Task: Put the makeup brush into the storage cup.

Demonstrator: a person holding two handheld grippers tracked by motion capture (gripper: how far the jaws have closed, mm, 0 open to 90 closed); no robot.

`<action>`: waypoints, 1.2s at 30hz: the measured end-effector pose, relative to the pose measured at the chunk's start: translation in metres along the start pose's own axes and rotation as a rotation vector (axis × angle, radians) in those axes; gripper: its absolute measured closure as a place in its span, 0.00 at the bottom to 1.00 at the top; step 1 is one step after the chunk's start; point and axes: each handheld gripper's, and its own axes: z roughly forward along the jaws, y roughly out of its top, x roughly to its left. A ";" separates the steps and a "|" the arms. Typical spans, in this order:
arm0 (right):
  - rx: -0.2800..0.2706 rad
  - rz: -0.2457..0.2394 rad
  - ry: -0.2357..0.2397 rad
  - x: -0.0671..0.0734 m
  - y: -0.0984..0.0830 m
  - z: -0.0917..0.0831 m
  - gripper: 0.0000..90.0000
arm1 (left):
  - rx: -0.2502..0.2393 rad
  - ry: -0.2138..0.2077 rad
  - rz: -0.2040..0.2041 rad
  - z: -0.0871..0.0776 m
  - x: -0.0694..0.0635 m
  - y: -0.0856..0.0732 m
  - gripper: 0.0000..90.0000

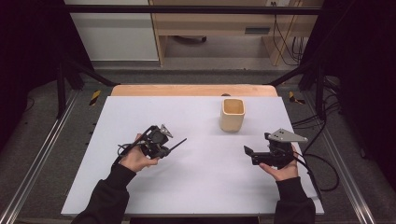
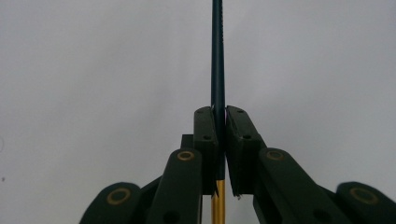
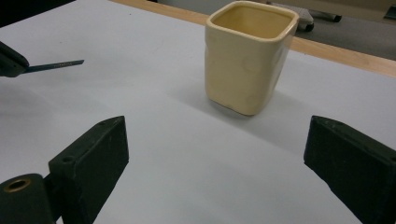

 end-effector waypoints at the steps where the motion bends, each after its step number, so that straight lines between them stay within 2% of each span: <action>1: 0.000 -0.009 0.001 0.001 0.001 0.001 0.08 | -0.007 -0.004 0.007 -0.002 -0.001 0.000 0.92; 6: 0.014 -0.044 0.021 0.010 0.006 0.001 0.08 | -0.038 -0.022 0.024 -0.009 -0.004 -0.001 0.92; 7: 0.017 -0.052 0.025 0.013 0.007 0.001 0.08 | -0.053 -0.037 0.033 -0.012 -0.005 0.000 0.92; 14: 0.048 -0.133 0.046 0.025 0.016 0.000 0.09 | -0.084 -0.075 0.070 -0.023 -0.011 0.003 0.92; 15: 0.058 -0.152 0.047 0.027 0.019 -0.001 0.09 | -0.085 -0.087 0.092 -0.027 -0.012 0.004 0.92; 16: 0.058 -0.152 0.047 0.027 0.019 -0.001 0.09 | -0.085 -0.087 0.092 -0.027 -0.012 0.004 0.92; 17: 0.065 -0.176 0.048 0.030 0.023 -0.001 0.09 | -0.090 -0.098 0.109 -0.030 -0.014 0.005 0.92; 23: 0.093 -0.242 0.059 0.041 0.031 0.003 0.09 | -0.097 -0.123 0.159 -0.037 -0.019 0.009 0.92; 24: 0.093 -0.242 0.059 0.041 0.031 0.003 0.09 | -0.097 -0.123 0.159 -0.037 -0.019 0.009 0.92; 27: 0.108 -0.286 0.074 0.047 0.034 0.006 0.11 | -0.087 -0.141 0.195 -0.037 -0.023 0.012 0.92; 32: 0.128 -0.347 0.100 0.055 0.037 0.010 0.13 | -0.089 -0.171 0.230 -0.036 -0.029 0.014 0.92; 36: 0.130 -0.418 0.115 0.062 0.040 0.012 0.15 | -0.084 -0.177 0.253 -0.036 -0.032 0.017 0.92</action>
